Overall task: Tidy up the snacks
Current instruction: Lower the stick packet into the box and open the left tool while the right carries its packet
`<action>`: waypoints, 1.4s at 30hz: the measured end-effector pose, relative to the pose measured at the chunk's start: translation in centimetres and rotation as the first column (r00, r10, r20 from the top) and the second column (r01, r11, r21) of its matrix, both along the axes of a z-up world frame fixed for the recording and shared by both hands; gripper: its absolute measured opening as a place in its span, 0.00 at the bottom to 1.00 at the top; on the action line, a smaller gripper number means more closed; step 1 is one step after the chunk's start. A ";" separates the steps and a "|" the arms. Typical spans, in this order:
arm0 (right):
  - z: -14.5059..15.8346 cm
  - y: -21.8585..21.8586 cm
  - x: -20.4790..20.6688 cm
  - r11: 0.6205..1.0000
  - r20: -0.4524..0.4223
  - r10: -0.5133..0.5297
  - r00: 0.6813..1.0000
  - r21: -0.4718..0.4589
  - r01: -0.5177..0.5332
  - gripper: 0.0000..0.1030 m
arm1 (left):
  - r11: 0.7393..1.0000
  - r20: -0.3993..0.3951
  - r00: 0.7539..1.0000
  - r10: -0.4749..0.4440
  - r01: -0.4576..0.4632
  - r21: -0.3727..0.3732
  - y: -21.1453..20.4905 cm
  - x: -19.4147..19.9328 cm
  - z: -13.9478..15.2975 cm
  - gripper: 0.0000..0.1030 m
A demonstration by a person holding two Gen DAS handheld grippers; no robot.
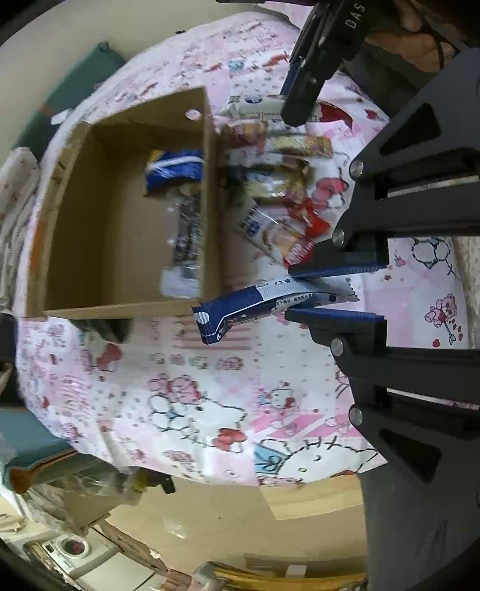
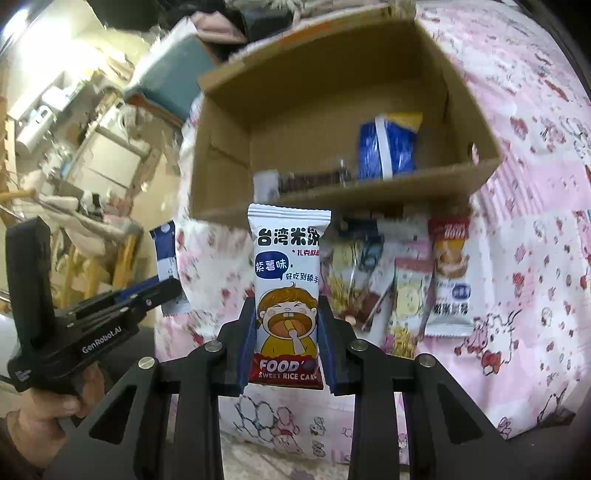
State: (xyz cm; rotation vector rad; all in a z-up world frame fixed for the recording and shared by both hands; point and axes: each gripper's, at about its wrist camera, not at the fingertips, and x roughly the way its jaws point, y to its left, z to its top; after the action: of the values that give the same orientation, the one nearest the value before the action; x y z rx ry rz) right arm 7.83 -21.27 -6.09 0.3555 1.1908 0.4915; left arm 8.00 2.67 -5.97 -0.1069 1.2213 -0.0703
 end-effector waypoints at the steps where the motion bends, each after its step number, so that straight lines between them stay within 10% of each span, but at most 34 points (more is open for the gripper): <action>1: 0.4 -0.2 0.0 1.000 0.015 -0.006 1.000 0.008 0.006 0.31 | 1.000 0.012 1.000 0.000 0.000 -0.003 0.0 0.3 0.6 0.12; 22: 4.7 -5.6 8.4 0.989 0.169 -0.147 0.975 0.027 0.145 0.31 | 0.997 0.103 0.992 -0.079 0.077 0.022 -2.9 9.4 5.1 0.12; 42: -0.4 -5.7 13.3 0.985 0.060 -0.169 0.984 -0.024 0.171 0.31 | 0.993 0.064 0.992 -0.113 0.111 0.035 -5.0 14.5 -1.5 0.13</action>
State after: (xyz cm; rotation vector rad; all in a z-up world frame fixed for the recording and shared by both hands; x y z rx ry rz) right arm 21.09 -27.00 -6.52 0.4114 1.1000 0.3338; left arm 22.52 -2.36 -7.48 -0.0081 1.1614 -0.1511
